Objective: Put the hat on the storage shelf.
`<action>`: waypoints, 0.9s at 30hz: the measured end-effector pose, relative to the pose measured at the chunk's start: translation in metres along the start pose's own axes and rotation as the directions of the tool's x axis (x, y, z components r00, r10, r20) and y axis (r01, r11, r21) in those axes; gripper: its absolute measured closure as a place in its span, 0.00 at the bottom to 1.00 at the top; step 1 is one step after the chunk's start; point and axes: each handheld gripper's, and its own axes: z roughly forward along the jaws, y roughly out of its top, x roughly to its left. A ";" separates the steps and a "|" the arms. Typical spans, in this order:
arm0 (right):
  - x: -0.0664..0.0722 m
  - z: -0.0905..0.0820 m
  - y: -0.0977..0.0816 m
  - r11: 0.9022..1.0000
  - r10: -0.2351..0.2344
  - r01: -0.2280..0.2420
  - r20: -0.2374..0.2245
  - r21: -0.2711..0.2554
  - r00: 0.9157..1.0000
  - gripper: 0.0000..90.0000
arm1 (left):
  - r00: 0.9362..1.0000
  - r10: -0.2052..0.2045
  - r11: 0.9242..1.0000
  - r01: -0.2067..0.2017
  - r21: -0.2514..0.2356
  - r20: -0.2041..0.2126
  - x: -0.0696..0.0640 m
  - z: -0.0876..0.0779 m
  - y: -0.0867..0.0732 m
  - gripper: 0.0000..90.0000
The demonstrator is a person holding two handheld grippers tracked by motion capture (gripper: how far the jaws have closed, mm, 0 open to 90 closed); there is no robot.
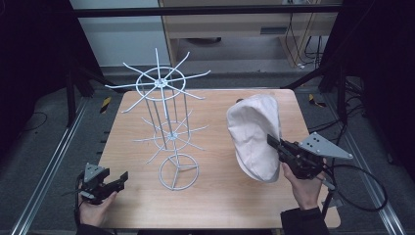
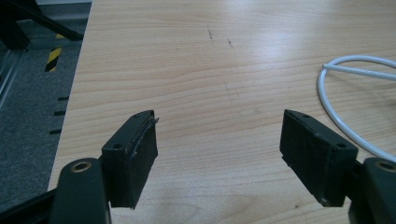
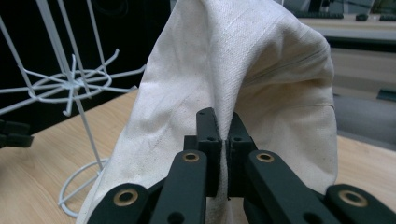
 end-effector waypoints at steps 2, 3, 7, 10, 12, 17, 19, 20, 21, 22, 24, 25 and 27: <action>0.003 -0.001 0.005 1.000 -0.007 0.007 -0.007 -0.020 1.000 0.98 | 1.000 -0.003 1.000 0.003 0.000 -0.002 0.000 0.000 0.000 0.30; 0.004 -0.001 0.007 1.000 -0.005 0.005 -0.011 -0.028 1.000 0.98 | 1.000 -0.003 1.000 0.003 -0.001 -0.002 0.000 0.000 0.000 0.30; 0.008 -0.003 0.016 0.997 -0.009 0.008 -0.024 -0.072 1.000 0.98 | 1.000 -0.002 1.000 0.002 -0.002 -0.001 0.000 0.000 0.000 0.30; 0.012 -0.003 0.021 0.994 -0.018 0.015 -0.031 -0.108 0.999 0.98 | 1.000 0.000 1.000 0.000 0.001 -0.001 0.000 0.000 0.000 0.30; 0.014 -0.003 0.024 0.992 -0.017 0.013 -0.033 -0.125 0.999 0.98 | 1.000 0.001 1.000 -0.001 0.000 0.000 0.000 0.000 0.000 0.30; 0.018 -0.003 0.028 0.987 -0.030 0.024 -0.036 -0.158 0.999 0.98 | 1.000 -0.001 1.000 0.001 -0.001 -0.001 0.000 0.000 0.000 0.30; 0.019 -0.003 0.030 0.985 -0.032 0.025 -0.038 -0.172 0.999 0.98 | 1.000 -0.001 1.000 0.001 -0.001 -0.001 0.000 0.000 0.000 0.30; 0.020 -0.003 0.030 0.984 -0.035 0.028 -0.037 -0.178 0.999 0.98 | 1.000 -0.001 1.000 0.001 -0.001 -0.001 0.000 0.000 0.000 0.30; 0.020 -0.004 0.032 0.983 -0.036 0.029 -0.038 -0.181 0.999 0.98 | 1.000 -0.001 1.000 0.001 -0.001 -0.001 0.000 0.000 0.000 0.30; 0.021 -0.004 0.033 0.981 -0.039 0.031 -0.039 -0.189 0.998 0.98 | 1.000 -0.001 1.000 0.001 0.000 -0.002 0.000 0.000 0.000 0.30; 0.022 -0.005 0.034 0.979 -0.045 0.036 -0.039 -0.198 0.998 0.98 | 1.000 -0.001 1.000 0.001 0.000 -0.002 0.000 0.000 0.000 0.30; 0.022 -0.006 0.035 0.978 -0.046 0.037 -0.041 -0.205 0.998 0.98 | 1.000 -0.002 1.000 0.002 0.000 -0.002 0.000 0.000 0.000 0.30; 0.022 -0.007 0.036 0.977 -0.048 0.039 -0.041 -0.210 0.998 0.98 | 1.000 -0.001 1.000 0.001 0.000 -0.002 0.000 0.000 0.000 0.30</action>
